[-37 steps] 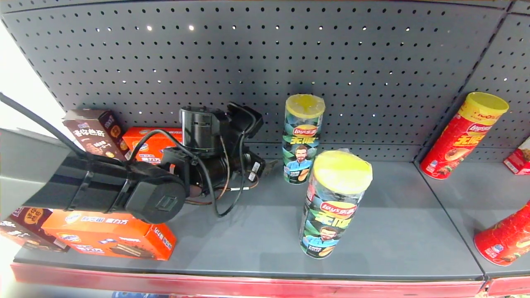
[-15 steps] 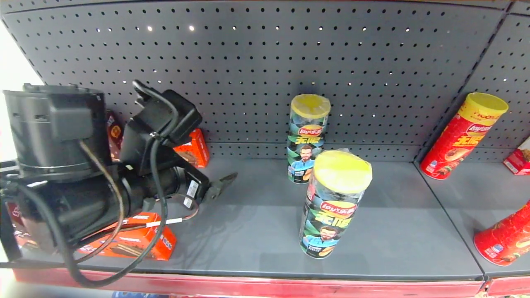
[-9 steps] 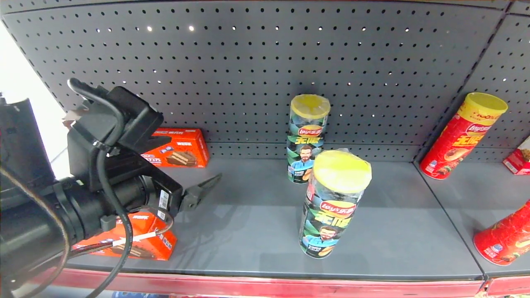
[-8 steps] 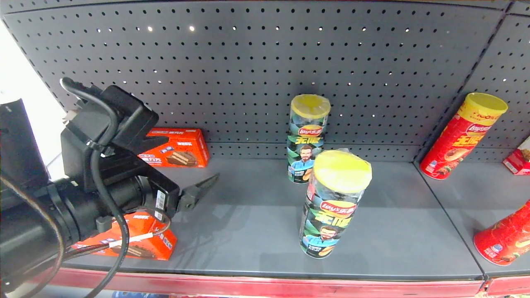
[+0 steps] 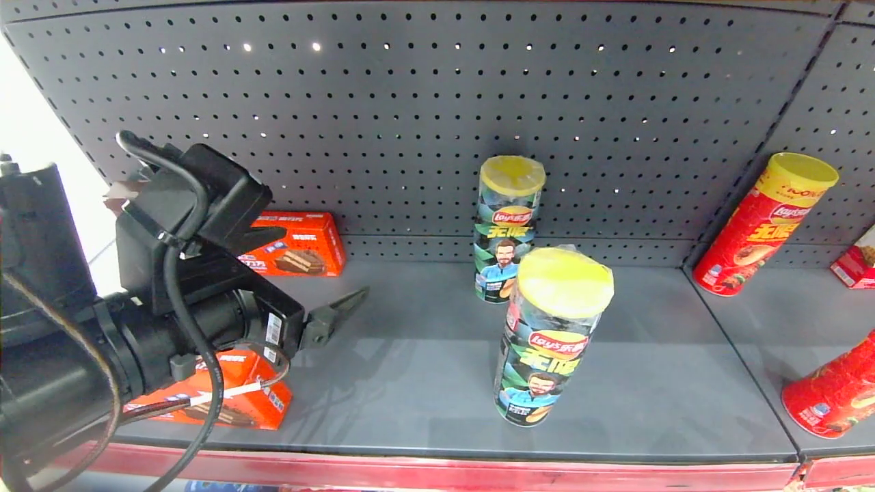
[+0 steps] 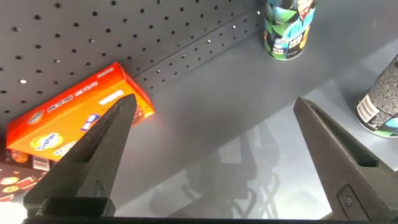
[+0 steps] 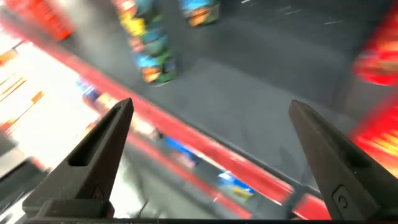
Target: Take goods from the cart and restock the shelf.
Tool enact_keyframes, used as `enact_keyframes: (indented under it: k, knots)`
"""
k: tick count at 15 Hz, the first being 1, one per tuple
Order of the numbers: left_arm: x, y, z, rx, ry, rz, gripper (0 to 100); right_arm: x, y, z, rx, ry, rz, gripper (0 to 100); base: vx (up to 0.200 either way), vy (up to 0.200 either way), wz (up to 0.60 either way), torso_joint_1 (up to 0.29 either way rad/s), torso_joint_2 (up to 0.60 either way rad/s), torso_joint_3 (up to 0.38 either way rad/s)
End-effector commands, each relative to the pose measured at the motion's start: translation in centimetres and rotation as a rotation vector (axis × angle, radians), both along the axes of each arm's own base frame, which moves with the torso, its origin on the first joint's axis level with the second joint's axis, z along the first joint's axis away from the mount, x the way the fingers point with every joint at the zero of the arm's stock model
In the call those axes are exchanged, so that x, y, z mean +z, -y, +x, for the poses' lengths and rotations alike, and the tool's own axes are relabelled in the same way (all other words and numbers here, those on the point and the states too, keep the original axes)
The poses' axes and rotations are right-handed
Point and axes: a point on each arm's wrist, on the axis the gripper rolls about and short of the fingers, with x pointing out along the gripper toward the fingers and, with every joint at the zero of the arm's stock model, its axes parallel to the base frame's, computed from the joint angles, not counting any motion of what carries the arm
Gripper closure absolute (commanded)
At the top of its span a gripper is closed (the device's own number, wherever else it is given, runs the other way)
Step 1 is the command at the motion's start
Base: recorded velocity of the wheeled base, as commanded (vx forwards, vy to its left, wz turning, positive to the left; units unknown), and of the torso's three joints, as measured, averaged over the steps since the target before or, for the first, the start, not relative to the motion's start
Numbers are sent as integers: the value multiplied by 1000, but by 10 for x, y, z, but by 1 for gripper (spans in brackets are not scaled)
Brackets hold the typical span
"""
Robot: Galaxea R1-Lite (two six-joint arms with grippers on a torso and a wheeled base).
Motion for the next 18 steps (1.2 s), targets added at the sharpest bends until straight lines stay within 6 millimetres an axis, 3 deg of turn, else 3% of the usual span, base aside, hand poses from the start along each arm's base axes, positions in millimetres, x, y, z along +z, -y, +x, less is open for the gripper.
enact_keyframes:
  k: [1, 7, 15, 18]
  knots:
    - [-4, 2, 7, -20, -15, 4, 0, -5, -18, 33, 81, -148, -75, 0, 0, 0, 0, 0, 0, 0]
    - [-7, -8, 15, 32, -11, 1, 0, -19, -68, 96, 88, -202, -159, 0, 0, 0, 0, 0, 0, 0]
    - [-11, -19, 21, 89, 6, -9, 0, -12, -93, 139, -3, -225, -212, 0, 0, 0, 0, 0, 0, 0]
    - [-11, -20, 22, 91, 11, -10, 0, -15, -100, 145, 4, -239, -224, 0, 0, 0, 0, 0, 0, 0]
